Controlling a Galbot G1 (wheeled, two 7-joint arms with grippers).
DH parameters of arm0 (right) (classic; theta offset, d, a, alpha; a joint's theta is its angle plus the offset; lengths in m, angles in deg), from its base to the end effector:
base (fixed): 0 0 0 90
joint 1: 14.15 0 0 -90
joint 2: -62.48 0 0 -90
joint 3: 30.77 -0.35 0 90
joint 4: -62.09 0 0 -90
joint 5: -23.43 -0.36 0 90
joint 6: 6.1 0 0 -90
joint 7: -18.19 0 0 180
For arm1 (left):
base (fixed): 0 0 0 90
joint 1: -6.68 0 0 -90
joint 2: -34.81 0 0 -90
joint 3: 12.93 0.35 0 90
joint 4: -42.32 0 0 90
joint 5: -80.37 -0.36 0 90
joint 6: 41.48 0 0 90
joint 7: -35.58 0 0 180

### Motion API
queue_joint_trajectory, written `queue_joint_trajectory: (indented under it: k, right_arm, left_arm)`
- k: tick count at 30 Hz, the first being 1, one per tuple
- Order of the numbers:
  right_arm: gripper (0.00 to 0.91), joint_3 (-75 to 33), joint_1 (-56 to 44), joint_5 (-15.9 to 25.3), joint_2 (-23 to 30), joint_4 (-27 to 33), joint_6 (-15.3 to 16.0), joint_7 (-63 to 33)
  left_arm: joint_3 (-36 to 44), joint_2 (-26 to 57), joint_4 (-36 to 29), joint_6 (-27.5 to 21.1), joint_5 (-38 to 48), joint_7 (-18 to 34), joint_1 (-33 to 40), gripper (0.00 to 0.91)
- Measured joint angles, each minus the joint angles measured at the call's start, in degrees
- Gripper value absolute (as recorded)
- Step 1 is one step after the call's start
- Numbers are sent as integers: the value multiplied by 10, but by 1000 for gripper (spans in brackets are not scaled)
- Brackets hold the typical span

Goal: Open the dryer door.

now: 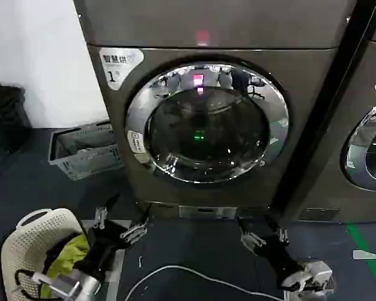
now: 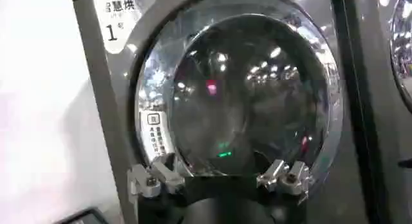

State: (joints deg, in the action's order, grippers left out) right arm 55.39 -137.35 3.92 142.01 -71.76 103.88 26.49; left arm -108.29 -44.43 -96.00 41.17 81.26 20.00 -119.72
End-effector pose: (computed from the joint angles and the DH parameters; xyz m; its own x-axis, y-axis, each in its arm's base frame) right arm 0.1643 -0.0354 -0.2220 -0.9532 -0.2694 0.1373 -0.2460 0.9549 0.1662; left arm 0.1470 0.0371 -0.2022 -0.9482 0.3165 -0.0285 0.3044 0.9302 0.2054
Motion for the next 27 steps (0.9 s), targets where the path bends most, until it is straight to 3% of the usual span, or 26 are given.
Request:
queue_joint_trajectory:
  k: [11, 27]
  right_arm:
    - [907, 36, 85, -12, -91, 60, -120, 46]
    - [907, 181, 304, -81, -216, 180, -143, 88]
  left_arm:
    - [-1, 5, -2, 6, 5, -1, -8, 907]
    - [-1, 3, -13, 20, -8, -5, -38, 907]
